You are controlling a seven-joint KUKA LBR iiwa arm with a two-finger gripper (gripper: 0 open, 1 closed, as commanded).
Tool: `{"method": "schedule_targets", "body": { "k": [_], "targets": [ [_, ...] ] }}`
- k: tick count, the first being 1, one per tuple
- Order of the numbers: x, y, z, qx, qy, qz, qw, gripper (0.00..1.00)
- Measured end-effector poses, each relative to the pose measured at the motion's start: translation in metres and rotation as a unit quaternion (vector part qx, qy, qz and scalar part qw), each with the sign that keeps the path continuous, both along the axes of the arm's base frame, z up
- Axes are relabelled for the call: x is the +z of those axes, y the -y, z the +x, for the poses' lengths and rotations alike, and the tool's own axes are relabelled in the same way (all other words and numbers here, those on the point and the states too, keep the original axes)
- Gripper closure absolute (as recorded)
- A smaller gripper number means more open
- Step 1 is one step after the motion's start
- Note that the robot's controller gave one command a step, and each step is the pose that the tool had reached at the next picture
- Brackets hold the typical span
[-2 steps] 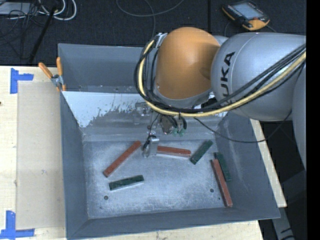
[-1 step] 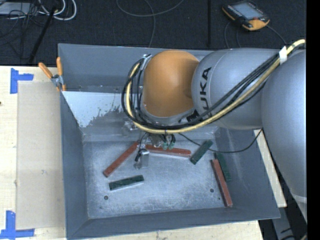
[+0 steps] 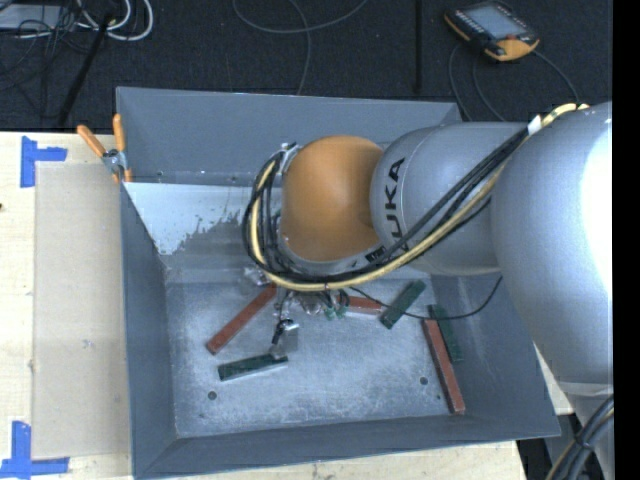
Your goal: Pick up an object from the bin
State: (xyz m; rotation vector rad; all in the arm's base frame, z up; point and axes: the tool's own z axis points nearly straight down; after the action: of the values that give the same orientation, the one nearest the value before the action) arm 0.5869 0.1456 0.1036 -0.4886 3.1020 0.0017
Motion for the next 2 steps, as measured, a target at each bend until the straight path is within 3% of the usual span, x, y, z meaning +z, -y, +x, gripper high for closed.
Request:
{"method": "schedule_targets", "body": {
  "k": [1,2],
  "targets": [
    [-0.025,-0.027,0.001,0.029,-0.0012,-0.002,0.9996,0.0],
    [-0.033,0.039,-0.002,-0.035,-0.0005,-0.001,0.9994,1.0]
  ]
}}
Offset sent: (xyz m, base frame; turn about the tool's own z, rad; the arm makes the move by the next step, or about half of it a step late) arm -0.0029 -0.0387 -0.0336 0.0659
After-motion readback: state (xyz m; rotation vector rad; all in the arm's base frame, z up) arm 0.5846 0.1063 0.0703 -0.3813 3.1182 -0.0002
